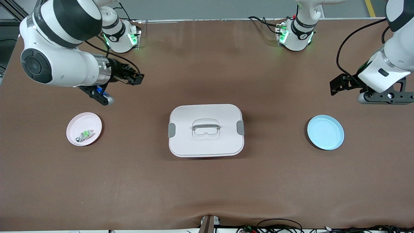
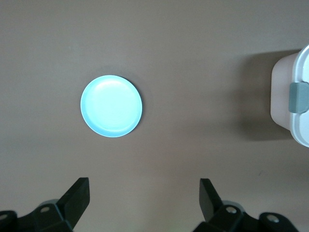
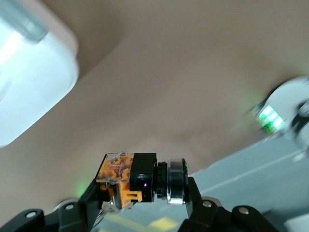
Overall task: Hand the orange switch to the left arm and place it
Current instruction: 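Lift the switch with the right gripper while the left gripper approaches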
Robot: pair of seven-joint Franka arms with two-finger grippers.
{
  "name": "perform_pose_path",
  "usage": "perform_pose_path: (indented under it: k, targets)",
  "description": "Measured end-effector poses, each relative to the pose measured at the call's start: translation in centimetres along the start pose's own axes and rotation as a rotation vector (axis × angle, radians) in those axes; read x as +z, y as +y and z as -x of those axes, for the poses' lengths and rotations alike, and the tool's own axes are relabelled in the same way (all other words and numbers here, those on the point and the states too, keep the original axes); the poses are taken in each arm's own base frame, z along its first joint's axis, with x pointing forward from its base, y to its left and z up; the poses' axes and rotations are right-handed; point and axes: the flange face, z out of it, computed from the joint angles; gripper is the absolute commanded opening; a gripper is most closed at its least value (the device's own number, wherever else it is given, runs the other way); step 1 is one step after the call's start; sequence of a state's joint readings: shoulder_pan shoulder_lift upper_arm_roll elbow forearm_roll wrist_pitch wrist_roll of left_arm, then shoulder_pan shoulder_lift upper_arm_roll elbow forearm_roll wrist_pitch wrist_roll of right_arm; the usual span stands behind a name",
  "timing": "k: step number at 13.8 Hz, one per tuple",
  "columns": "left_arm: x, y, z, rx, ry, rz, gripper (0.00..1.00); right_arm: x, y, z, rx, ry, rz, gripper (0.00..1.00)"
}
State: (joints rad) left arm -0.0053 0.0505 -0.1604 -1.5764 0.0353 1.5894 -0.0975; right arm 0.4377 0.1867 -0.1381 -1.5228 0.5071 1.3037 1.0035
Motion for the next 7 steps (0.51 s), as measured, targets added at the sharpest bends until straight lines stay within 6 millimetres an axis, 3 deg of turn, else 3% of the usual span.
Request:
perform_pose_path:
  k: [7]
  targets:
    - [-0.2, 3.2, 0.4, 0.056, 0.002, 0.010, 1.00, -0.9, -3.6, 1.9, 0.081, -0.216, -0.228, 0.25]
